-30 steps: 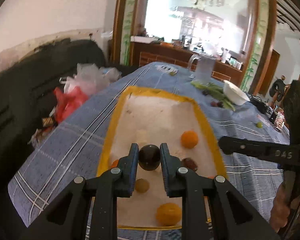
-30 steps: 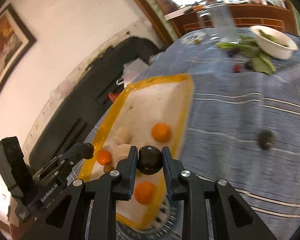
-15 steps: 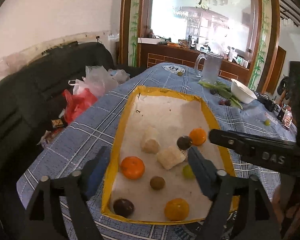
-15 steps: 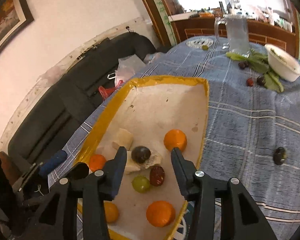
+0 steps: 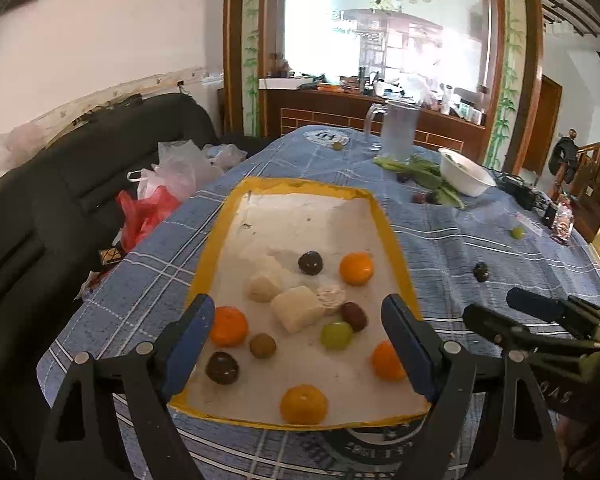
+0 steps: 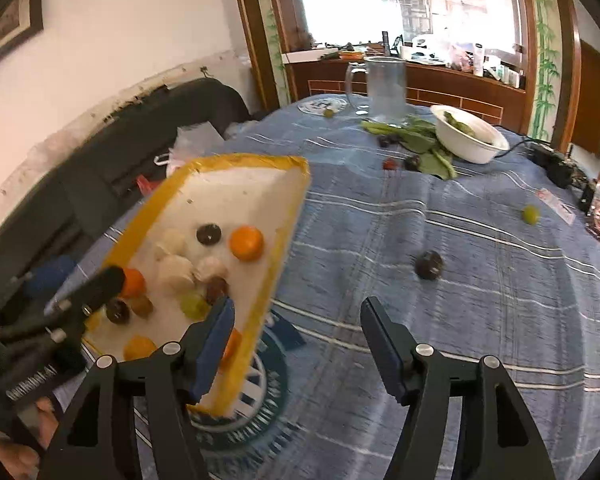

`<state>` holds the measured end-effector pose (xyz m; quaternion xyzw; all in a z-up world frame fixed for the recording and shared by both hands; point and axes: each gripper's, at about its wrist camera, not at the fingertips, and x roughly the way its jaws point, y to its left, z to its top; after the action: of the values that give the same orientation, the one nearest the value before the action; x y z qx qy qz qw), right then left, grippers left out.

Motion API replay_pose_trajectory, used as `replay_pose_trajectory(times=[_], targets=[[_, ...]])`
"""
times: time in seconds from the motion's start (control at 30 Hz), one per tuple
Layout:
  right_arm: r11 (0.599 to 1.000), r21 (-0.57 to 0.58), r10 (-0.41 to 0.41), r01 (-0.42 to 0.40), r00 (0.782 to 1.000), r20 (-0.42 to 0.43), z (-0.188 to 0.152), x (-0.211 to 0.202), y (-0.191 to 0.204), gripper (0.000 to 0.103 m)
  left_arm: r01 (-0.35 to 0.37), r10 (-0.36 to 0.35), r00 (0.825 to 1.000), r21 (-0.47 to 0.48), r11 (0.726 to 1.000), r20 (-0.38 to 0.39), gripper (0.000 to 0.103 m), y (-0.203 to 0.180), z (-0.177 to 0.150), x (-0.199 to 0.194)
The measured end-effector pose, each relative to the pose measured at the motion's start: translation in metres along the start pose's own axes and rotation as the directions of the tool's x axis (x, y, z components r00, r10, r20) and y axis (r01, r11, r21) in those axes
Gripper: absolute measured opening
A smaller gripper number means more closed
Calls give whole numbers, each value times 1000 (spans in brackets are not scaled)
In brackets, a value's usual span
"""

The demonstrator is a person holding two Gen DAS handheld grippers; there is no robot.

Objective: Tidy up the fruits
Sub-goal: 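Move both open grippers back over the last plum and grape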

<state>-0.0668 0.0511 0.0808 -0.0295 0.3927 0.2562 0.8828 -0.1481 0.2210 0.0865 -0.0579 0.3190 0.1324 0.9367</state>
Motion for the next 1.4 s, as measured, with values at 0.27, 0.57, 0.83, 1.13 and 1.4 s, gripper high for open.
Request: replay_pose_trajectory(times=[0.27,0.57,0.83,1.13,1.4], targets=[[999,-28,-46,46,999,11,-10,-14,-7,76,-1,1,1000,29,1000,-5,87,-14,-1,-5],[993,-71,-95,96,995,19,-17,-21,-11,81,6,-5,1000,57,998,-13,88,-27,-2,-7],[994,-49,-98,99,995,17,-19,-24,-22,81,11,-10,1000,81,997,-14,88,-39,-4,-8],[994,-41,-100,100,995,12,-20,-26,-29,81,19,-17,1000,96,995,-19,88,-46,-4,-7],[986,-37,-161,162,987,24,-16,-39,-61,81,36,-35,999,93,995,-12,88,-51,8,-8]])
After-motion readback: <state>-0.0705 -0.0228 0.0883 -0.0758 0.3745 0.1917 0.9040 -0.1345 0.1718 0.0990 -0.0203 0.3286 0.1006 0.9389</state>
